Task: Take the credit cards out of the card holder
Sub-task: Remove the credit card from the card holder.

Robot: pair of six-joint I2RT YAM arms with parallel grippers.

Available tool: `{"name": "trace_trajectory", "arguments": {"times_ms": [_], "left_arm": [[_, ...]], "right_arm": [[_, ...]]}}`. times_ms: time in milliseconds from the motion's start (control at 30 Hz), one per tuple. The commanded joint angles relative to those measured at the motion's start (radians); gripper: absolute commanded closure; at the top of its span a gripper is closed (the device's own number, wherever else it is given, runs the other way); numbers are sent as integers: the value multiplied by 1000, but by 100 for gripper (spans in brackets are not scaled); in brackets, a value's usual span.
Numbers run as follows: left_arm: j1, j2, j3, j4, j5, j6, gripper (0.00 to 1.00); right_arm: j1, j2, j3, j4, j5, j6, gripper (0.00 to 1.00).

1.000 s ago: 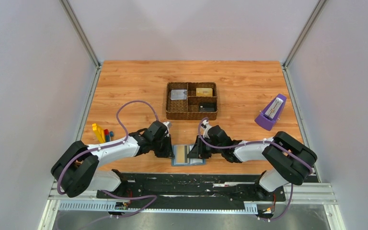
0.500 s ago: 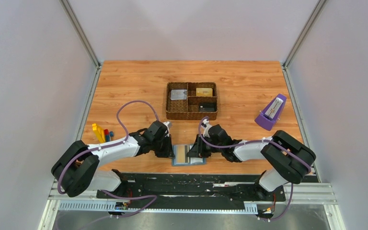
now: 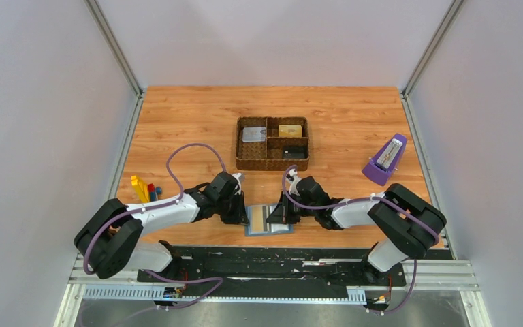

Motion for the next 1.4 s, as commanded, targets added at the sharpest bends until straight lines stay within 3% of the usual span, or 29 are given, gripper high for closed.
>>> {"name": "trace_trajectory", "arguments": {"times_ms": [0,400,1133,1367], "left_arm": [[-3,19,-5,27,-6,1,85],[-4,48,5,-10,-45,17,85],[-3,82,18,-1,-19,22,84],[-3,-54,101,-87,0,-6,64]], "right_arm": [[-15,1,-9,68,-27,-7,100],[-84,-72,-60,47,-65,-28,100],[-149,-255,-15,-245,-90,-159,100],[-149,-365,92,-482,67,-256,100]]}}
